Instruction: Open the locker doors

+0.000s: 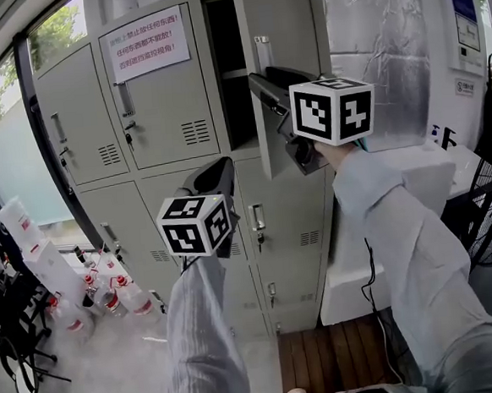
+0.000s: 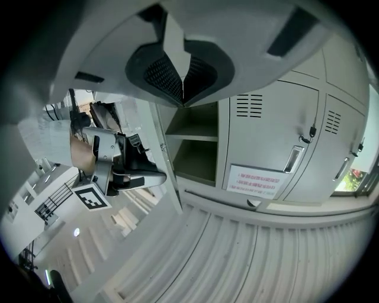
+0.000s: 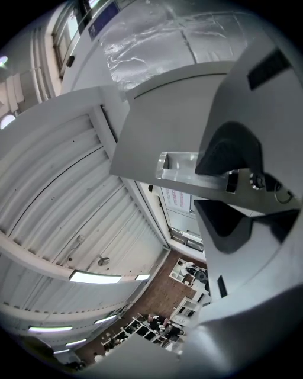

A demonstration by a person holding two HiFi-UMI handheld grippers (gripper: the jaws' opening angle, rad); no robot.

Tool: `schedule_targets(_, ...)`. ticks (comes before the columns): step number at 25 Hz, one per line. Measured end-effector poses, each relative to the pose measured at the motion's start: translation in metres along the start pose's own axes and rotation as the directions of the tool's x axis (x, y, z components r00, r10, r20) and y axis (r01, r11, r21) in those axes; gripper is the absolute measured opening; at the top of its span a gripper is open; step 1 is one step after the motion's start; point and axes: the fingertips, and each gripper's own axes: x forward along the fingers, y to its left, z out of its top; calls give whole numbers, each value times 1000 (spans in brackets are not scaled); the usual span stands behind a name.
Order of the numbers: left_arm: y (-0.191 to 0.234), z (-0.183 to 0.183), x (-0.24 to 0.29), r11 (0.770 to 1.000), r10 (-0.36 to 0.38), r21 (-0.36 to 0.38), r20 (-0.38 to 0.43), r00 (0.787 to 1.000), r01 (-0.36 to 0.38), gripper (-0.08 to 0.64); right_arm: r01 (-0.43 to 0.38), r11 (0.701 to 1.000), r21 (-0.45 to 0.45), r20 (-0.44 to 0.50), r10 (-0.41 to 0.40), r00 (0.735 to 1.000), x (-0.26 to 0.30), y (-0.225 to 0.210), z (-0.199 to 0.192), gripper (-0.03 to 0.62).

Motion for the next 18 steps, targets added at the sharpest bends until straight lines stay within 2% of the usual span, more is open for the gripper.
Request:
schedule_targets(3, -9, -4, -2, 1000, 0, 6, -18, 1000, 0, 9, -3, 1000, -30, 31, 4, 1000, -14, -2, 5, 132)
schedule_targets(10, -35, -8, 6, 1000, -28, -3, -30, 999, 28, 9, -34, 998, -44, 34, 35, 999, -40, -8, 14, 137)
schedule_targets(18, -63, -9, 17, 996, -78, -41, -25, 997, 77, 9, -10, 996, -93, 40, 14, 999, -78, -21, 26, 133)
